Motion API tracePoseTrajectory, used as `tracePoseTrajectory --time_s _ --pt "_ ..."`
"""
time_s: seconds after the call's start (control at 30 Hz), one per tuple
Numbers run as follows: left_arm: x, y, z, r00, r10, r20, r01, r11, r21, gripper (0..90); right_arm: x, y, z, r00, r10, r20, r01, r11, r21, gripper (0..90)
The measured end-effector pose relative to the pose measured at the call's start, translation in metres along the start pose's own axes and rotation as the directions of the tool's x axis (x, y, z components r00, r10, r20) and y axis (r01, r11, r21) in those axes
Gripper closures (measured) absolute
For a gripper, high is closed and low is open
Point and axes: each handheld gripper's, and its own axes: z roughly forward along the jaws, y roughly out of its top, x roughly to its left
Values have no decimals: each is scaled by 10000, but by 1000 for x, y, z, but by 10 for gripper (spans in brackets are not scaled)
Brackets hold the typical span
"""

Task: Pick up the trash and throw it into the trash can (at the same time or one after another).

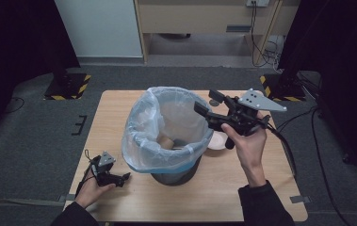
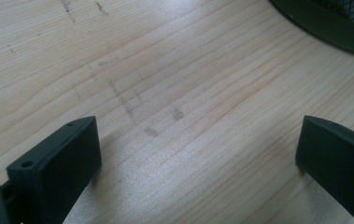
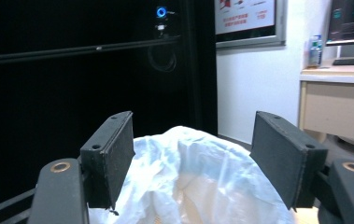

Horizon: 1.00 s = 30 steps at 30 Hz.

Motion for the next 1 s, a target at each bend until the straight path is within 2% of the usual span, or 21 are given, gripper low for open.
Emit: tracePoseTrajectory --time_s 0.1,0.2,0.23,0.43,0.53,0.63,0.73,0.83,1.0 --pt "0 0 0 10000 -1 -3 1 10000 -3 0 -12 0 -18 9991 70 408 -65 9999 -110 300" --pt "0 0 0 10000 2 -3 -2 10000 -1 0 -18 -2 -27 9984 200 533 -192 9997 -158 300" --pt "0 0 0 10000 0 3 0 10000 -12 0 -25 -6 -35 9970 292 713 -282 9995 -162 297" --pt "0 0 0 10000 1 -2 -1 10000 -2 0 -47 -27 -58 9887 789 1274 -746 9965 -383 293" --pt "0 0 0 10000 4 -5 -4 10000 1 0 -59 -38 -62 9816 1044 1599 -1054 9944 -22 293" --pt "0 0 0 10000 1 -5 -1 10000 0 0 -69 -46 -64 9750 1213 1864 -1235 9923 2 293" --pt "0 0 0 10000 -2 -3 2 10000 -2 0 -74 -51 -64 9710 1187 2077 -1244 9921 143 293" --pt "0 0 0 10000 -4 -3 4 10000 -1 0 -84 -66 -60 9615 1258 2442 -1420 9886 499 293" --pt "0 0 0 10000 -5 -3 5 10000 -3 0 -93 -83 -56 9513 1263 2813 -1578 9831 923 293"
